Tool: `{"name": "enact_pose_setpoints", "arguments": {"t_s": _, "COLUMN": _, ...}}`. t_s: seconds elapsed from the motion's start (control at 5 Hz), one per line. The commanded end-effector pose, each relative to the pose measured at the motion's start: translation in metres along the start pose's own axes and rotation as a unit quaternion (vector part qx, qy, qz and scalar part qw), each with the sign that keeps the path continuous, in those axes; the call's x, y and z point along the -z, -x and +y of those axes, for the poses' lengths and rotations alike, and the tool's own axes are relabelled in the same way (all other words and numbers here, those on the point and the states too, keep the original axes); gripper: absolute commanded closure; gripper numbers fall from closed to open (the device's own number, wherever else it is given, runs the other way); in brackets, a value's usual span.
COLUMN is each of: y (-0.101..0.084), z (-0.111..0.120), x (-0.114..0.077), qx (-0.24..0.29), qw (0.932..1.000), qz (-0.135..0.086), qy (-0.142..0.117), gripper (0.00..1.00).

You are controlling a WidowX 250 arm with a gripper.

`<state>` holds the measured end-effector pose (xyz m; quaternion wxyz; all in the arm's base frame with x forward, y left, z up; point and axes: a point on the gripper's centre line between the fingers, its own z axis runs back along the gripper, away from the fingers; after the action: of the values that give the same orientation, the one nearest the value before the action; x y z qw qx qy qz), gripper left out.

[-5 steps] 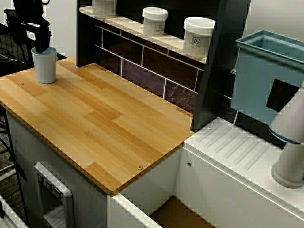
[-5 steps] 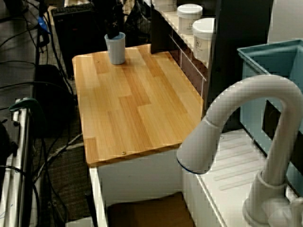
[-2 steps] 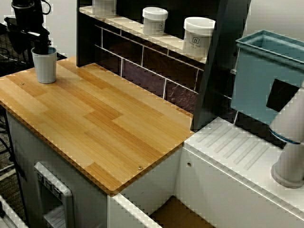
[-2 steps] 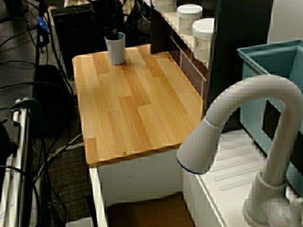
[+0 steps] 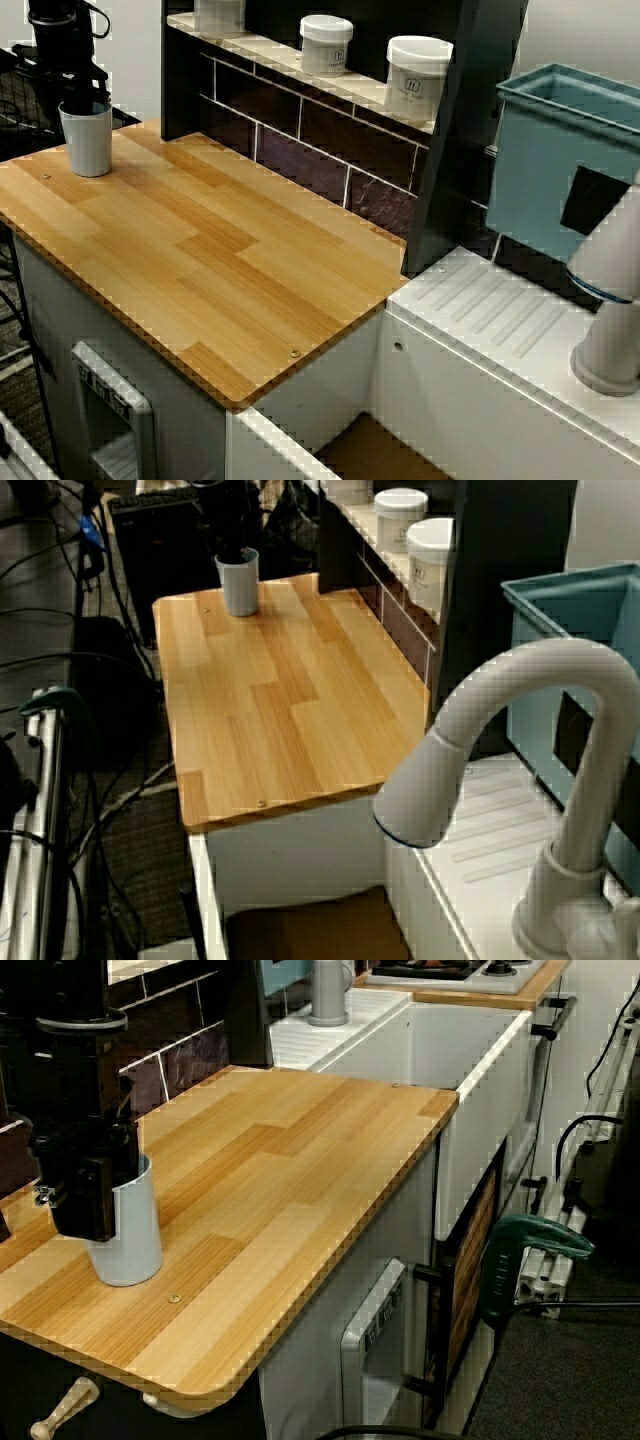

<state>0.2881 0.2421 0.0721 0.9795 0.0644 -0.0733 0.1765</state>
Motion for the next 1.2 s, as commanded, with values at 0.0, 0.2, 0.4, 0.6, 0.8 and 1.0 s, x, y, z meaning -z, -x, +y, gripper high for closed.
{"name": "enact_pose_setpoints", "arguments": {"t_s": 0.0, "y": -0.007, "z": 0.001, "x": -0.019, "qx": -0.001, "qw": 0.9997, "qz": -0.024, "qy": -0.004, "gripper": 1.00}}
{"name": "enact_pose_setpoints", "arguments": {"t_s": 0.2, "y": -0.008, "z": -0.003, "x": -0.030, "qx": -0.005, "qw": 0.9995, "qz": -0.029, "qy": 0.008, "gripper": 1.00}}
{"name": "enact_pose_setpoints", "arguments": {"t_s": 0.4, "y": -0.006, "z": -0.015, "x": -0.049, "qx": 0.000, "qw": 0.9993, "qz": -0.024, "qy": 0.029, "gripper": 1.00}}
{"name": "enact_pose_setpoints", "arguments": {"t_s": 0.6, "y": 0.003, "z": -0.029, "x": -0.062, "qx": 0.013, "qw": 0.9988, "qz": -0.029, "qy": 0.038, "gripper": 1.00}}
{"name": "enact_pose_setpoints", "arguments": {"t_s": 0.8, "y": 0.007, "z": -0.040, "x": -0.078, "qx": 0.010, "qw": 0.9978, "qz": -0.036, "qy": 0.055, "gripper": 1.00}}
{"name": "enact_pose_setpoints", "arguments": {"t_s": 1.0, "y": 0.010, "z": -0.060, "x": -0.092, "qx": 0.017, "qw": 0.9962, "qz": -0.049, "qy": 0.070, "gripper": 1.00}}
